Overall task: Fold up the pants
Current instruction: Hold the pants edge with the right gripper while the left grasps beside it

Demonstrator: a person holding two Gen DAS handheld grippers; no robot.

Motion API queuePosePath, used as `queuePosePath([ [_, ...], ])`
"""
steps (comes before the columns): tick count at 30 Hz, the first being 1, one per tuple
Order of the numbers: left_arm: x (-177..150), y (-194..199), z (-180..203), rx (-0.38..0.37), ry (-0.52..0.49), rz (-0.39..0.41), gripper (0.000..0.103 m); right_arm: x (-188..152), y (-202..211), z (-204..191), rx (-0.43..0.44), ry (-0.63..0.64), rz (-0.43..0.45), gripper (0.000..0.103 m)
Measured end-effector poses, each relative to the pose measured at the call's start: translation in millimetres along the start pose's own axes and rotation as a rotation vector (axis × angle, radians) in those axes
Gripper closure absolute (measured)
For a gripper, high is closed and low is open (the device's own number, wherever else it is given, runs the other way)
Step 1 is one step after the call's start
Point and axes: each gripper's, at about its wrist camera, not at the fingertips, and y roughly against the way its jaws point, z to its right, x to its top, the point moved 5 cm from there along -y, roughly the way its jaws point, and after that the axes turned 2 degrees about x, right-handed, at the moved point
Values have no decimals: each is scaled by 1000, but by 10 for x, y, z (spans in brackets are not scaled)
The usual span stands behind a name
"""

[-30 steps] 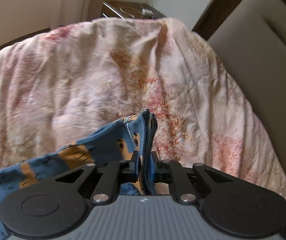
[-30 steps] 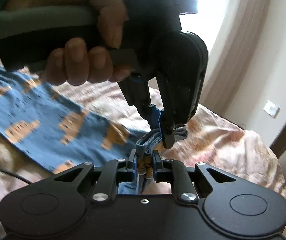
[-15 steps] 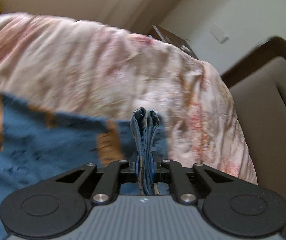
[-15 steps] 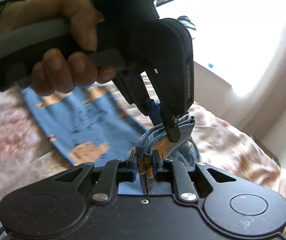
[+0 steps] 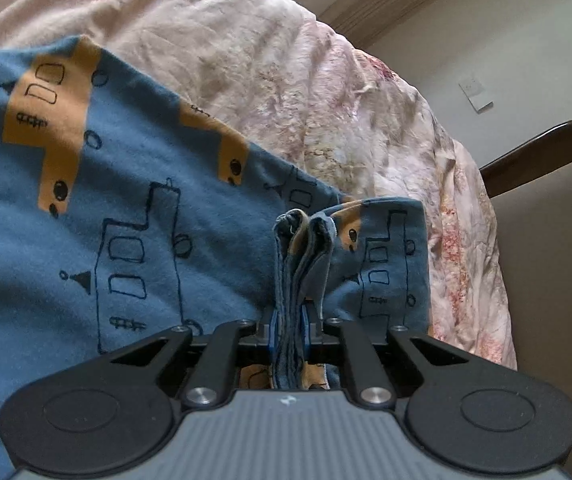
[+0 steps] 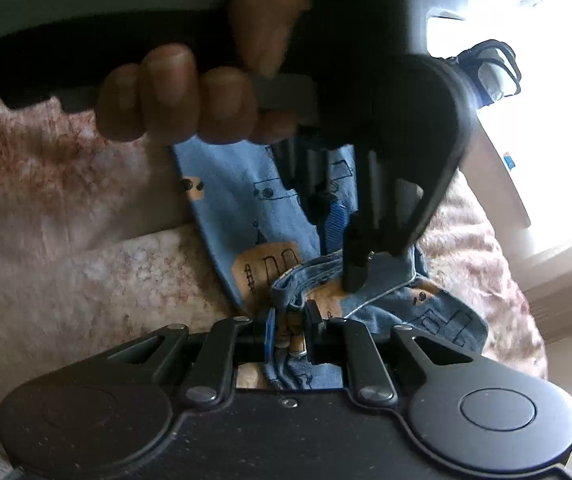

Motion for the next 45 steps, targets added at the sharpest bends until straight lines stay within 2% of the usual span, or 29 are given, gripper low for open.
queuePosePath([
  [8, -15, -34, -29, -4, 18, -4, 91, -39, -78, 64, 25, -1, 1, 86],
  [21, -27, 0, 17, 17, -4, 12, 91, -30, -58, 34, 16, 7, 5, 86],
  [26, -19, 105, 167, 92, -75, 41, 91, -36, -33, 14, 1, 6, 25, 88],
  [29, -8, 231, 233, 134, -86, 43, 92, -9, 23, -27, -41, 32, 34, 88],
  [35, 93, 701, 220, 177, -126, 89, 92, 280, 247, -148, -95, 81, 106, 88],
  [41, 92, 1075, -169, 246, -114, 77, 92, 702, 272, -356, 15, 82, 182, 88],
  [43, 69, 1129, -350, 238, -93, 80, 92, 812, 221, -455, 51, 88, 201, 87],
  [45, 36, 1103, -569, 199, -56, 94, 90, 867, 140, -529, 89, 78, 208, 87],
])
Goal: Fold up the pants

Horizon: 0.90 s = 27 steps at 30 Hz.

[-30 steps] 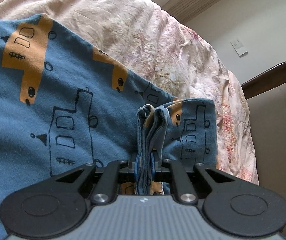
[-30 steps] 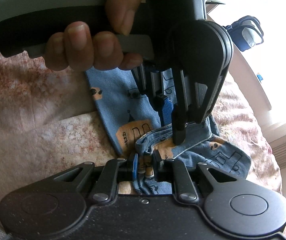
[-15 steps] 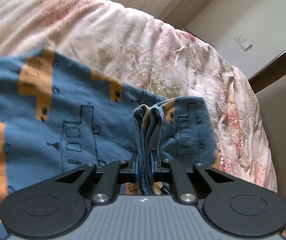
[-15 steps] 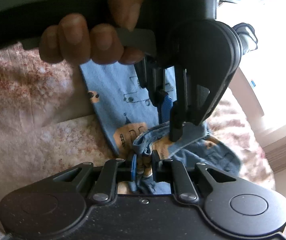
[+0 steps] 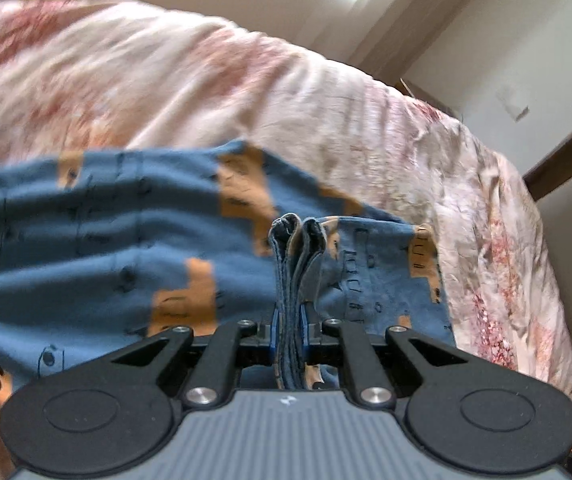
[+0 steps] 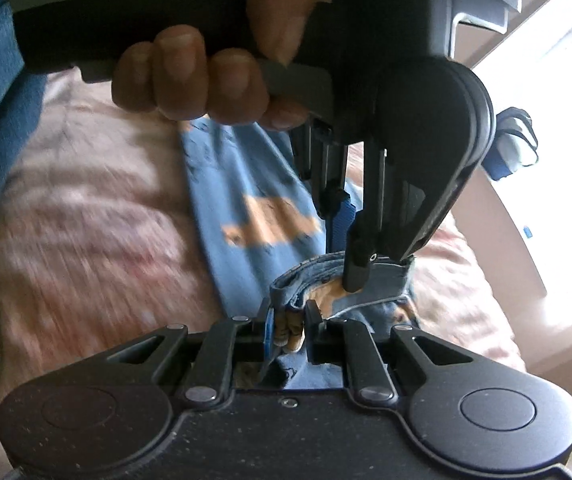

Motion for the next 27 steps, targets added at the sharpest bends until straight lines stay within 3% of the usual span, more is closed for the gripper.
queuePosePath([
  [3, -59, -153, -237, -17, 59, -15, 88, -43, -135, -74, 20, -20, 11, 87],
  [6, -19, -183, -259, -26, 45, -31, 86, -85, -163, -112, 12, -17, 33, 81],
  [8, -19, -157, -258, -29, 42, -26, 83, -88, -107, -66, -2, -16, 47, 69],
  [10, -30, -118, -280, -30, 59, -18, 75, -130, -9, 98, -18, -17, 65, 34],
  [11, -32, -82, -290, -25, 59, -7, 71, -169, 48, 172, -36, -20, 69, 28],
  [13, -20, 3, -299, -4, 60, 46, 34, -312, 142, 383, -97, -53, 65, 21],
  [14, -6, 52, -295, 5, 65, 92, 27, -405, 185, 532, -137, -94, 59, 19],
  [16, 28, 94, -240, 45, 55, 182, 13, -647, 202, 886, -227, -233, 43, 3],
  [19, 68, 13, -73, 143, -47, 283, 12, -958, 91, 1355, -396, -460, -11, 1],
  [21, 86, -99, 32, 205, -119, 323, 12, -1019, 43, 1421, -413, -546, 10, 1],
  [24, 58, -281, 49, 314, -190, 315, 12, -960, -99, 1357, -399, -499, 57, 1],
  [27, 26, -299, 8, 330, -195, 321, 11, -912, -396, 1300, -398, -373, 14, 1],
])
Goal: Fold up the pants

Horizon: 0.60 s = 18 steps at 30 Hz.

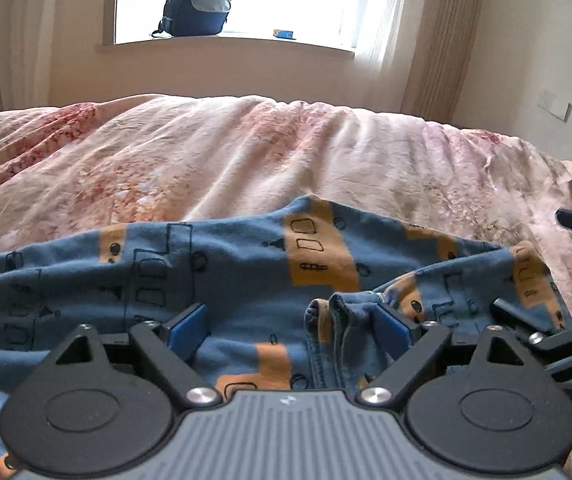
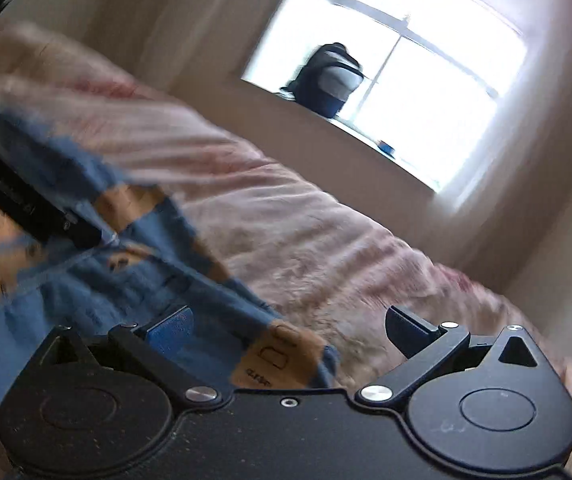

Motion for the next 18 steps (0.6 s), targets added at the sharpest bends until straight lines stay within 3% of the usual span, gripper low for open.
queuePosePath([
  [3, 2, -3, 13, 14, -11, -5, 11, -115, -183, 176, -97, 9, -59, 1],
  [8, 12, -2, -12, -7, 3, 0, 9, -455, -197, 981, -365, -264, -199, 1],
  [11, 55, 89, -48, -52, 58, 25, 3, -389, -43, 996, -262, -368, -136, 2],
  [14, 61, 121, -118, -50, 92, 73, 0, -137, 102, 614, -98, -221, 32, 1],
  [16, 33, 2, -155, 17, 45, 24, 0, -123, 1, 330, -73, -74, 4, 1],
  [18, 24, -11, -157, 18, 6, 44, 0, -249, -173, 261, -99, -11, -98, 1],
])
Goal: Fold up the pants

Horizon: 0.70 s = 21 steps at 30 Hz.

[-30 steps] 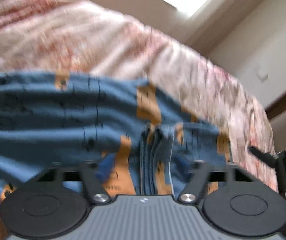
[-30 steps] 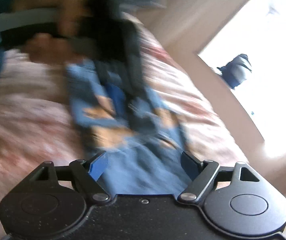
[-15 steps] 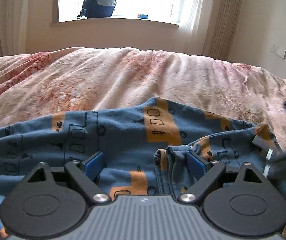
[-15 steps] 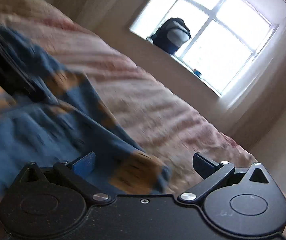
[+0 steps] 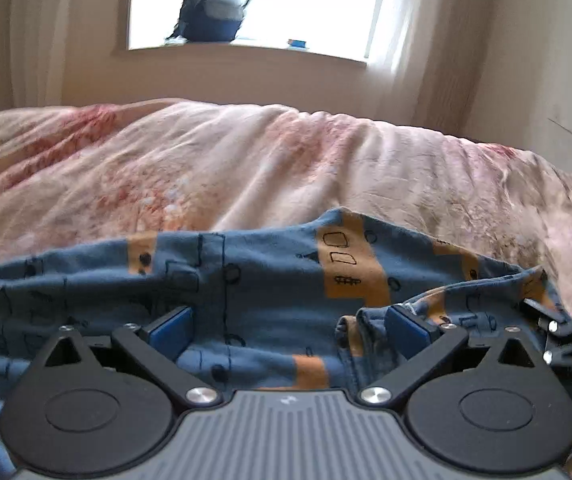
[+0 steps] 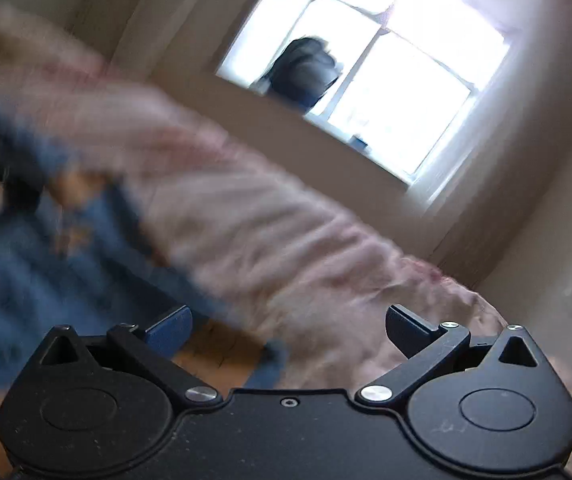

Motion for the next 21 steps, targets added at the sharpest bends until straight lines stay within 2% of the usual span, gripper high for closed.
queuePosePath([
  [2, 10, 39, 25, 8, -8, 6, 1, -71, -110, 198, -38, -98, -61, 1],
  [4, 13, 106, 47, 8, -6, 9, 0, -103, -79, 489, -144, -204, -107, 1],
  [6, 7, 200, 59, -5, 4, 16, 0, -115, 72, 610, -211, -213, -80, 1],
  [8, -13, 342, 90, -44, 19, 14, 0, -89, 316, 591, -158, -219, -21, 1],
  [11, -61, 527, 174, -119, 7, -19, 0, -27, 623, 317, 48, -175, 27, 1],
  [13, -133, 550, 228, -117, -32, -78, 0, 1, 718, 33, 186, -62, 14, 1],
  [14, -190, 517, 252, -86, -66, -126, 0, -10, 705, -113, 231, 15, -9, 1],
  [16, -335, 391, 261, 13, -151, -222, 0, -101, 642, -358, 235, 183, -100, 1],
  [17, -383, 377, 247, 41, -180, -221, 0, -161, 622, -401, 215, 231, -122, 1],
  [18, -389, 415, 230, 37, -174, -202, 0, -170, 614, -387, 212, 234, -125, 1],
  [21, -363, 485, 176, 36, -124, -234, 0, -237, 638, -123, 150, 149, -195, 1],
])
